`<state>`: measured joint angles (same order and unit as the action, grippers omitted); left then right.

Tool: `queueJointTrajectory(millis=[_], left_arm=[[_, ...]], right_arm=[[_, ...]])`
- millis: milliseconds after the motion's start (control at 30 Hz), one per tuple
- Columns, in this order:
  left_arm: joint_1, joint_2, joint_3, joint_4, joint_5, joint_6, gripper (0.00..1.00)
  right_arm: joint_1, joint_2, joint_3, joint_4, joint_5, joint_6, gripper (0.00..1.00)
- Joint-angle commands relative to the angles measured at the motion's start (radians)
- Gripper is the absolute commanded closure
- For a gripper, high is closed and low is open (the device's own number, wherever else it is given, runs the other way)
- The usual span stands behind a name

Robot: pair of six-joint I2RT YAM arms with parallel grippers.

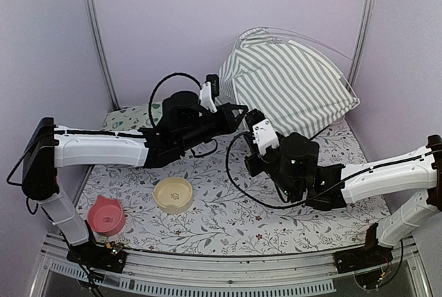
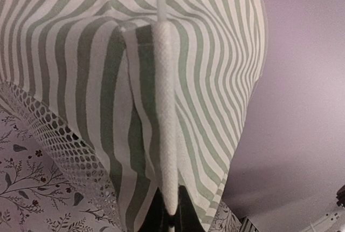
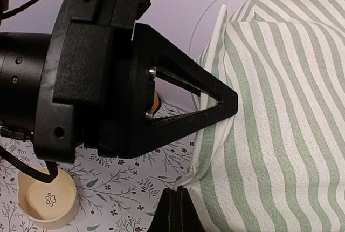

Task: Set up the pet tent
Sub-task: Adjust the tent at the center of the board.

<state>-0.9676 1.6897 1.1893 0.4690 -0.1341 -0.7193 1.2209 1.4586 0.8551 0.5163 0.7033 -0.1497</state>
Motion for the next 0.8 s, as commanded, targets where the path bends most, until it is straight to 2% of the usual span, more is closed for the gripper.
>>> queueJointTrajectory(millis=[0,167,367,767], left_arm=[[0.056,0.05,0.025,0.054,-0.013,0.012,1.0],[0.049,0.036,0.061,0.04,0.028,0.02,1.0],[0.04,-0.025,-0.033,0.109,0.067,-0.063,1.0],[0.072,0.041,0.026,0.104,0.045,-0.045,1.0]], right_arm=[[0.024,-0.052,-0.009,0.042,-0.103,0.029,1.0],[-0.006,-0.018,-0.012,-0.007,-0.095,0.075,1.0],[-0.093,-0.044,-0.041,-0.048,-0.146,0.189,1.0],[-0.048,-0.046,-0.016,-0.065,-0.249,0.168,1.0]])
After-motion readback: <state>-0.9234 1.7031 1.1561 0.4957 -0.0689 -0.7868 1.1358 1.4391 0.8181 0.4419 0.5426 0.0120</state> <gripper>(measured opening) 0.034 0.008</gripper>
